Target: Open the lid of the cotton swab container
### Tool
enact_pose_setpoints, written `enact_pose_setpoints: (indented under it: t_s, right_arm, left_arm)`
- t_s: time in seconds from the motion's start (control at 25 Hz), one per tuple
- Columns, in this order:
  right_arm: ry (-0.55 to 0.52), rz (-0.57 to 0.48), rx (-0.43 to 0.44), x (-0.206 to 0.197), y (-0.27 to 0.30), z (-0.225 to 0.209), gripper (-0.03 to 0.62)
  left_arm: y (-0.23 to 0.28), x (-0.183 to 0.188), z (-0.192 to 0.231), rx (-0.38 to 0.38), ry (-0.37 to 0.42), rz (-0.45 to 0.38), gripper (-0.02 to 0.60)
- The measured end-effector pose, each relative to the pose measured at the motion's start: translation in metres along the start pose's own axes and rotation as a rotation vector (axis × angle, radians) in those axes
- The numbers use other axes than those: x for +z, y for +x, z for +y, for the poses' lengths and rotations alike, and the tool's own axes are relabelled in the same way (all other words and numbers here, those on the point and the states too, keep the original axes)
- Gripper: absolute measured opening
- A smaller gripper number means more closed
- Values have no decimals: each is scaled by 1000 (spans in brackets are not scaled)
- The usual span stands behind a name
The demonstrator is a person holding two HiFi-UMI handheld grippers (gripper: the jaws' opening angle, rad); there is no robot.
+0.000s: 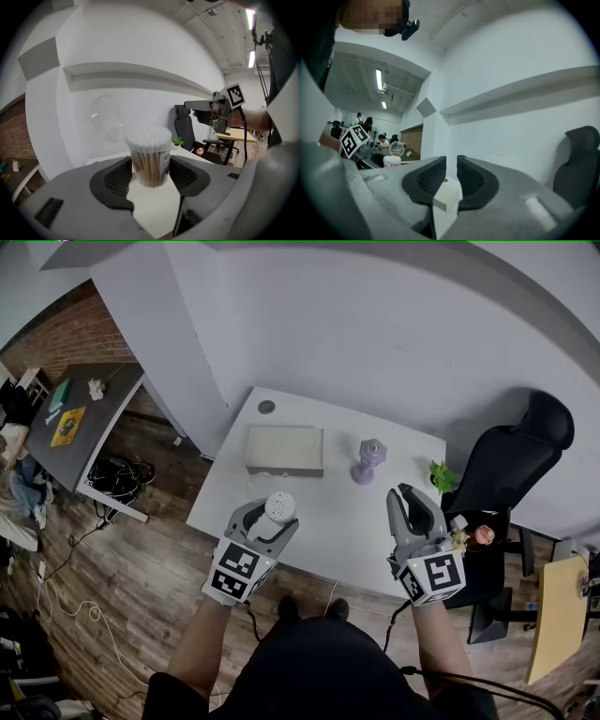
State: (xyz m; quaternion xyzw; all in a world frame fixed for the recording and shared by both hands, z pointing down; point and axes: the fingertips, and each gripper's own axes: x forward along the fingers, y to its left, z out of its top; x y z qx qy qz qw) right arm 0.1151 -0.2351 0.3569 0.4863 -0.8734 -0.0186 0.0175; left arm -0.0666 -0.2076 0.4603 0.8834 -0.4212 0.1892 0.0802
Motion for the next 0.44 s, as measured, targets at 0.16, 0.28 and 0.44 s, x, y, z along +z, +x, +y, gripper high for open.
enact_pose_setpoints:
  t_s: [0.16,0.28,0.44]
  right_arm:
    - [3,-5,1,0,-1,-1,58]
    - [3,-4,2,0,-3,-1,58]
    - [6,-8,4,0,-5,-1,58]
  left_arm:
    - [0,-2,1,8,13,4,245]
    - [0,-2,-2,7,10,3,245]
    - [-2,6,-4,12,10,-4,245]
